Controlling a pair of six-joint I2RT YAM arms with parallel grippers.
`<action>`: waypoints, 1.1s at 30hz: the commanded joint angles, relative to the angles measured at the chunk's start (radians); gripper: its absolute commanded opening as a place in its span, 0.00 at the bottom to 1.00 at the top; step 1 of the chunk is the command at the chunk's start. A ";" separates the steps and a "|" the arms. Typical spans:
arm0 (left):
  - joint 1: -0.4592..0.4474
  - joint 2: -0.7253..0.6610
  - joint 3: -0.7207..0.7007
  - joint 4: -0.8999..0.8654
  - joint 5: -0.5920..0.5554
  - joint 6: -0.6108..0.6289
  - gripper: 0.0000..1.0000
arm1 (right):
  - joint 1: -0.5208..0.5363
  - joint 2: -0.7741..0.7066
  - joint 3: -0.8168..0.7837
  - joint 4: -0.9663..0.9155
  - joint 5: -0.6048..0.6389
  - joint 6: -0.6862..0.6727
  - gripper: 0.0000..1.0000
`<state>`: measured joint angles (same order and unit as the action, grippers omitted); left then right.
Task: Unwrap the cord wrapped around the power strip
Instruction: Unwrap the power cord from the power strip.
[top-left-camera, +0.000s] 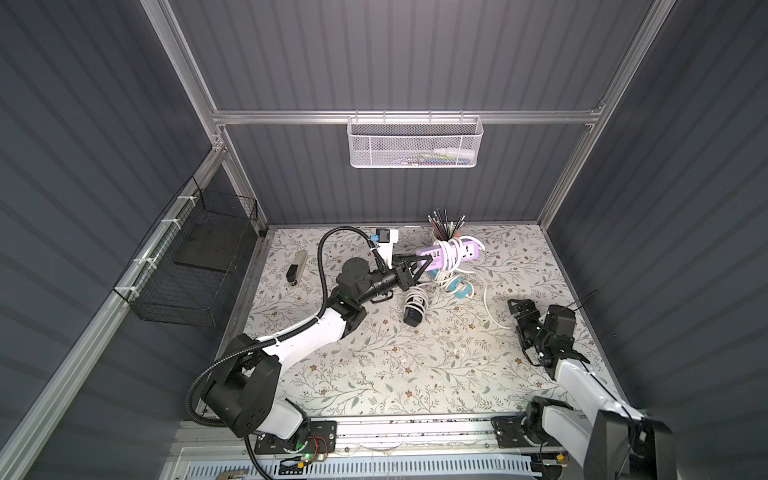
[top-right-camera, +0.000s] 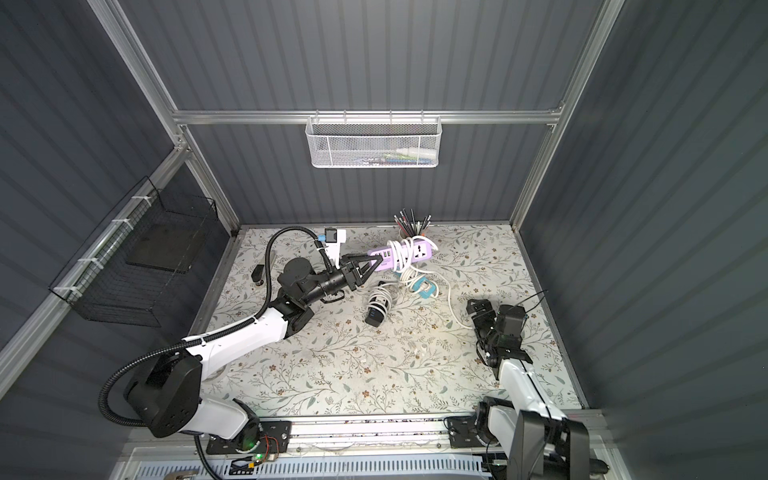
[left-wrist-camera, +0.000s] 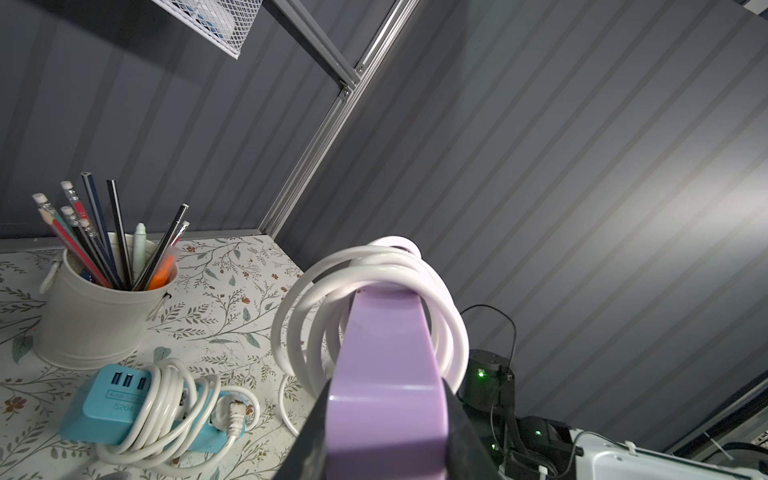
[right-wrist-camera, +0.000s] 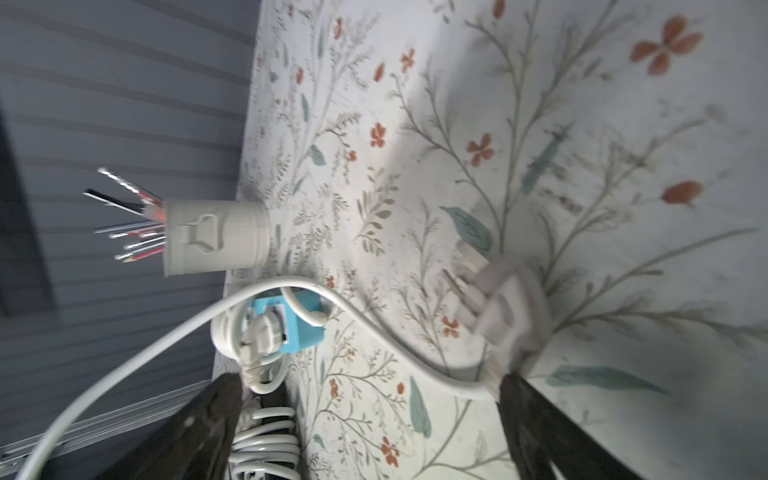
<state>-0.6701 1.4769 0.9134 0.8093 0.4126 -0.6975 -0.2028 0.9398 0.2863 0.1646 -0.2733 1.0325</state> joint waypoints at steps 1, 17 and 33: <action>-0.003 -0.002 0.010 0.084 -0.028 -0.003 0.00 | 0.015 -0.098 0.052 -0.090 0.002 -0.094 0.99; -0.003 -0.078 0.078 -0.158 -0.163 0.028 0.00 | 0.437 -0.014 0.244 0.157 0.063 -0.840 0.99; -0.003 -0.108 0.151 -0.340 -0.176 0.038 0.00 | 0.574 0.273 0.306 0.286 0.133 -1.296 0.99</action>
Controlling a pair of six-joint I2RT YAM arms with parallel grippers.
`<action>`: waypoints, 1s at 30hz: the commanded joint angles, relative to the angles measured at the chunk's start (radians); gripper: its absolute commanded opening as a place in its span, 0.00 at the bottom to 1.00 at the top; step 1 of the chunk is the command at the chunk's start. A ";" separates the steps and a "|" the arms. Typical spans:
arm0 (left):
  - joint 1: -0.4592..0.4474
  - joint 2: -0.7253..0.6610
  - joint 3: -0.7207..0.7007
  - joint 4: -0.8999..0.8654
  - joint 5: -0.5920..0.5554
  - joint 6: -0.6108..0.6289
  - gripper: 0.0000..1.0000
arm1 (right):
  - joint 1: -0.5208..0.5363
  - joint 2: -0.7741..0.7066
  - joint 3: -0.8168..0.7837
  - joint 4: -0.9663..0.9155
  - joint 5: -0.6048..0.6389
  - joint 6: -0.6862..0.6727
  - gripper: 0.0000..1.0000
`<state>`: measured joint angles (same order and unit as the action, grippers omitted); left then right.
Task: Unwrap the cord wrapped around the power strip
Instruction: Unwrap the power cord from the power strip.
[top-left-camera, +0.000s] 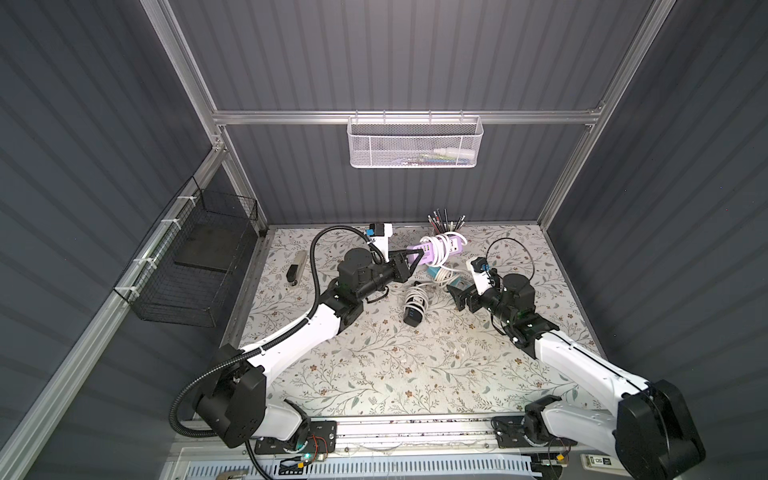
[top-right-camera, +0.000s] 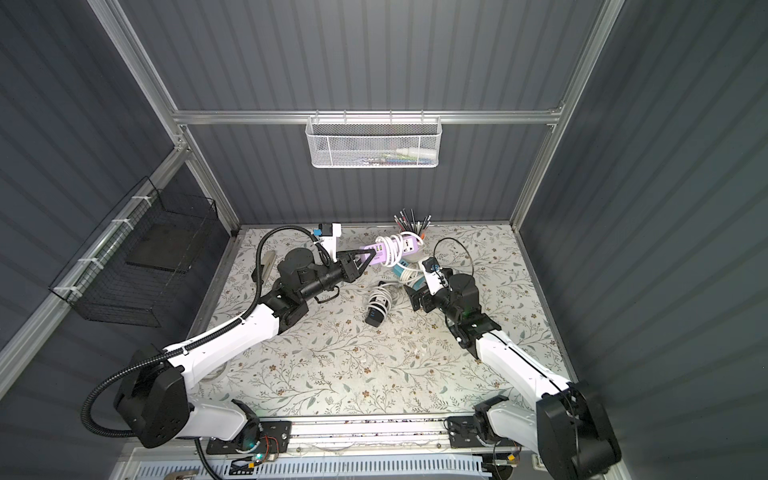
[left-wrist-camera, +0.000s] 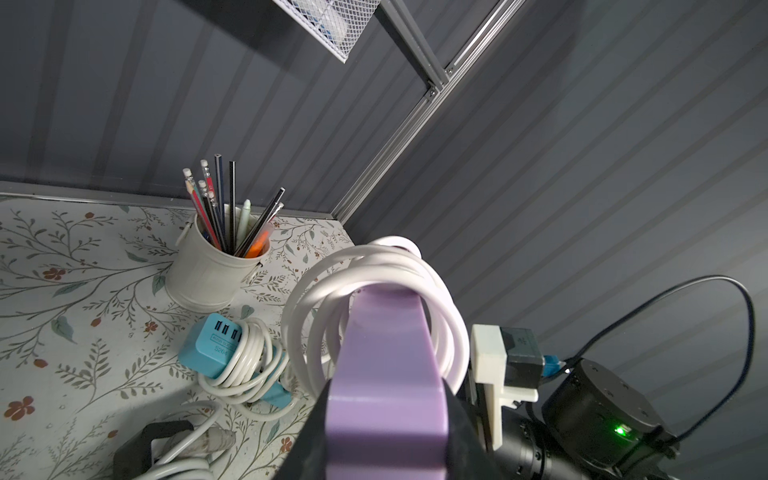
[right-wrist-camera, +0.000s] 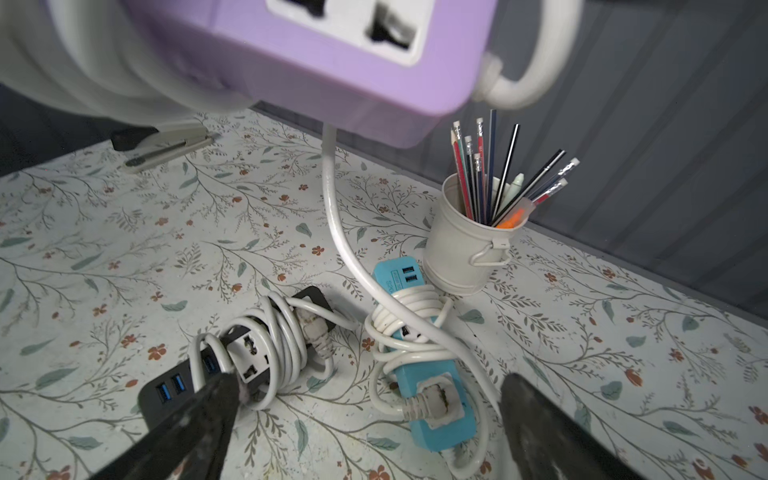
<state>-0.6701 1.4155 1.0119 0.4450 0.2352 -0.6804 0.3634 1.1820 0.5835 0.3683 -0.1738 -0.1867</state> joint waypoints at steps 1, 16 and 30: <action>-0.003 -0.048 0.056 0.026 0.003 0.017 0.00 | 0.011 0.045 0.007 0.107 0.047 -0.082 0.99; -0.003 -0.069 0.085 0.000 0.007 -0.010 0.00 | 0.006 0.256 0.030 0.378 0.126 -0.097 0.99; -0.003 -0.097 0.057 0.030 -0.015 -0.038 0.00 | -0.048 0.305 0.056 0.422 0.020 0.028 0.42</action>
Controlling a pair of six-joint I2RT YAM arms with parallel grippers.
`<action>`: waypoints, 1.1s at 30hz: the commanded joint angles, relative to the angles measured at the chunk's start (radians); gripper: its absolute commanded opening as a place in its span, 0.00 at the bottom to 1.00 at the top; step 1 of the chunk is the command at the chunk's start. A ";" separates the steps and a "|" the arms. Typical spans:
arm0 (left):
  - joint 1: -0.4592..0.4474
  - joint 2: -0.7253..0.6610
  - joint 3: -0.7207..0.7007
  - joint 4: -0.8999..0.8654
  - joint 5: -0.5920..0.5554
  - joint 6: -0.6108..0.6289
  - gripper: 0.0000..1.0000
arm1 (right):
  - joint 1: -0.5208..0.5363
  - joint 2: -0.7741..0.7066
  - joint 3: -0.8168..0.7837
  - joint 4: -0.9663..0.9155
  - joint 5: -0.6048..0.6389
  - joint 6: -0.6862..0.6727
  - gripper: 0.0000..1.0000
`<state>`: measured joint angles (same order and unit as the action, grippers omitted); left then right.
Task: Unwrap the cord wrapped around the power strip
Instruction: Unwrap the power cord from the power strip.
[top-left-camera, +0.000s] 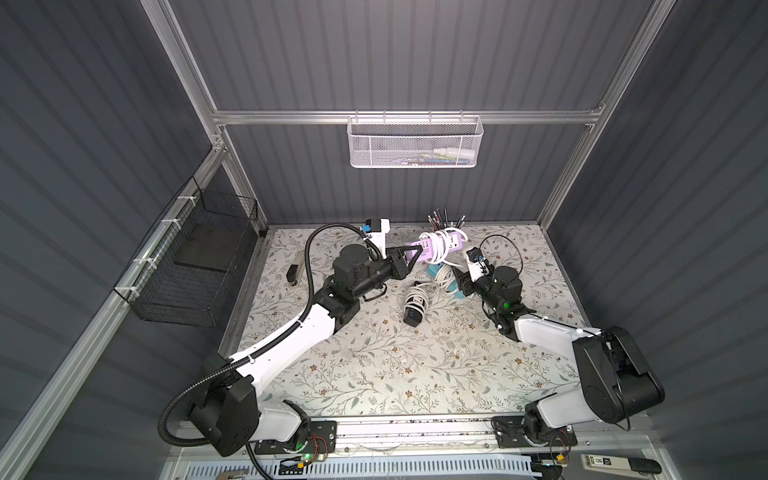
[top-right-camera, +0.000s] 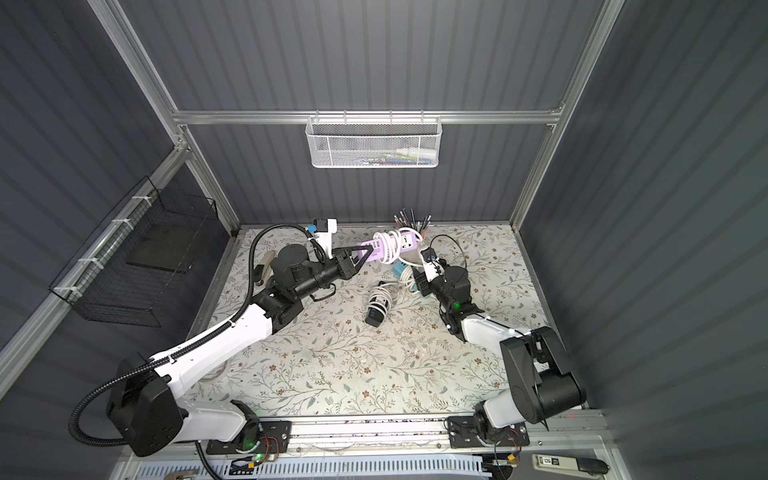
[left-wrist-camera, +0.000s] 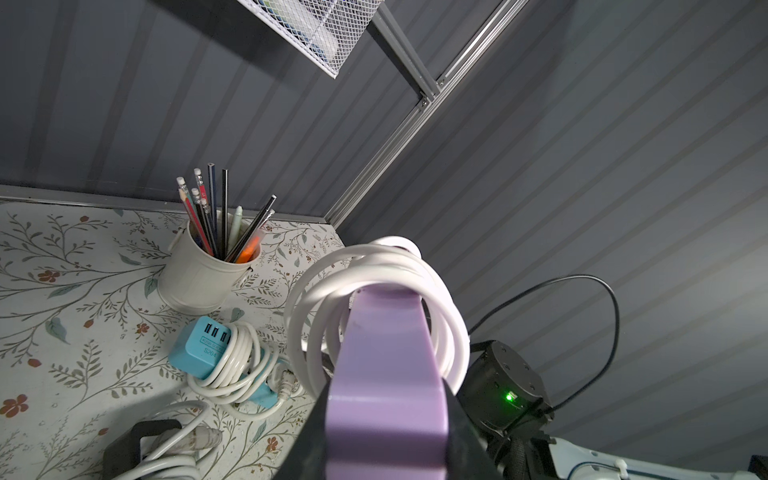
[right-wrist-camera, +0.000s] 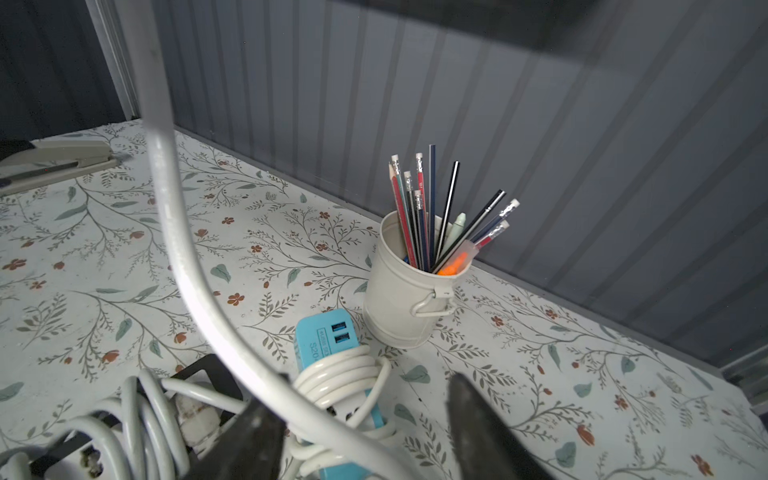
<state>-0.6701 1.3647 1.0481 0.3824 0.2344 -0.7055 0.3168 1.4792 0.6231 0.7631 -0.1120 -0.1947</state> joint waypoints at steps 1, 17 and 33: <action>-0.003 -0.044 0.019 0.097 -0.016 -0.015 0.00 | -0.001 0.006 0.014 0.028 -0.050 0.039 0.38; -0.002 -0.032 -0.010 0.164 -0.013 -0.033 0.00 | -0.038 -0.094 0.016 -0.125 -0.151 0.169 0.00; -0.003 -0.018 -0.102 0.218 0.017 -0.094 0.00 | -0.187 -0.134 0.260 -0.357 -0.355 0.360 0.00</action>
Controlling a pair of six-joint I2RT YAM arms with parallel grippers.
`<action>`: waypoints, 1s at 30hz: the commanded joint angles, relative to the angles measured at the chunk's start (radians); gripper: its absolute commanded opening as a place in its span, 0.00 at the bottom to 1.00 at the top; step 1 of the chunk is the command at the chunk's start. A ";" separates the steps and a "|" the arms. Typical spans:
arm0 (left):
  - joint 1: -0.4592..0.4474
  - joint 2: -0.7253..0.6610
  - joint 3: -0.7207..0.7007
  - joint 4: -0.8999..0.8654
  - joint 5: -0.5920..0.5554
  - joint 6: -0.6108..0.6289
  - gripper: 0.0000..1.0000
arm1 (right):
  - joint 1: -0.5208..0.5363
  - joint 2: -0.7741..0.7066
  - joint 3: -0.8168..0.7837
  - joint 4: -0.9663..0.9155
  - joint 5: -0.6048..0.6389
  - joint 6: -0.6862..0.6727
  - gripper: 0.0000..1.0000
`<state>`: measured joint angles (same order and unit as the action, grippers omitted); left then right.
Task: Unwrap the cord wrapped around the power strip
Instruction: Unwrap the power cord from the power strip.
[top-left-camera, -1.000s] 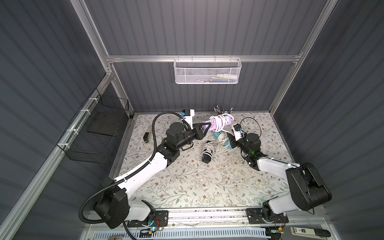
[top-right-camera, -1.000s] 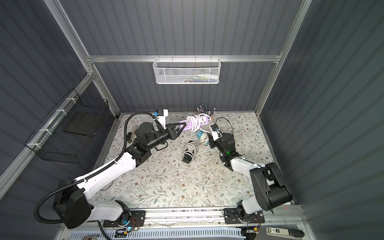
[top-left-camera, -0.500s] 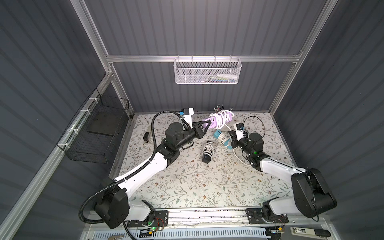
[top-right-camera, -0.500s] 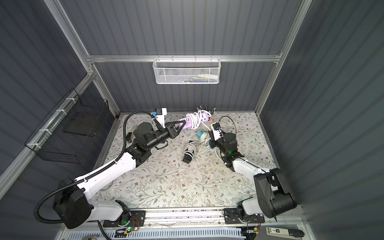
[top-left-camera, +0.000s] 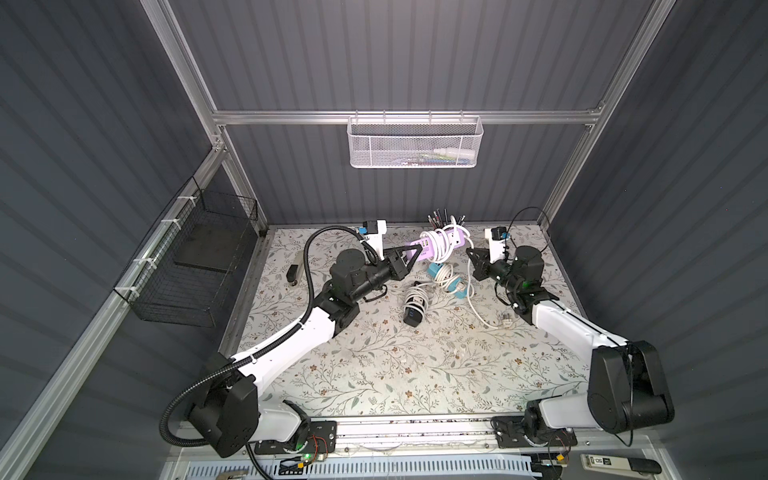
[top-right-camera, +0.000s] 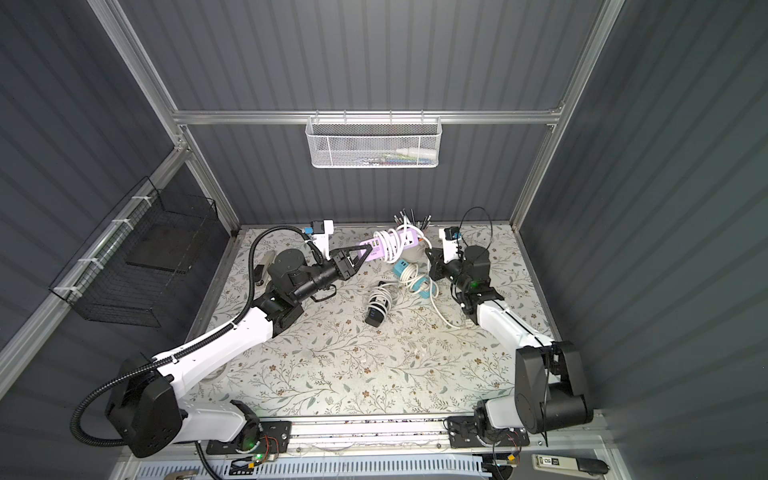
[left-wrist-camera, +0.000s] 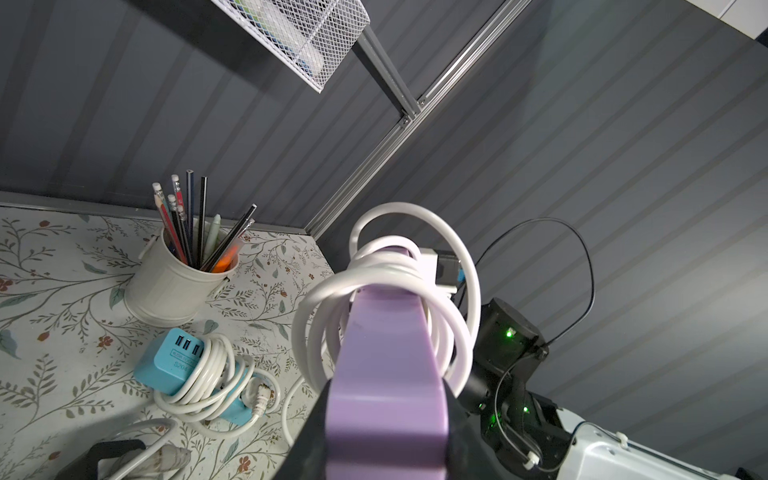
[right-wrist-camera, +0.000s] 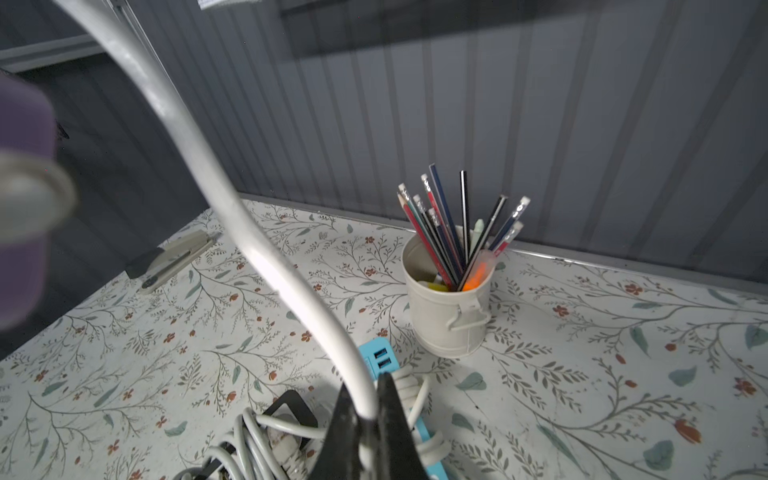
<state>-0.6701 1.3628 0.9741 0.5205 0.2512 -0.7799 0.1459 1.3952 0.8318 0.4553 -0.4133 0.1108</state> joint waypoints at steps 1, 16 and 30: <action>-0.002 -0.015 -0.035 0.079 -0.013 -0.015 0.00 | -0.022 -0.068 0.058 -0.068 -0.059 0.058 0.00; 0.098 0.080 0.022 0.170 -0.041 0.054 0.00 | -0.108 -0.427 -0.045 -0.464 0.025 0.170 0.00; 0.136 0.063 0.090 0.242 0.071 -0.029 0.00 | -0.107 -0.116 -0.077 -0.441 0.037 0.296 0.00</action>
<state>-0.5285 1.4532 1.0416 0.6525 0.2684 -0.7631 0.0399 1.2186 0.7639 -0.0219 -0.3820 0.3573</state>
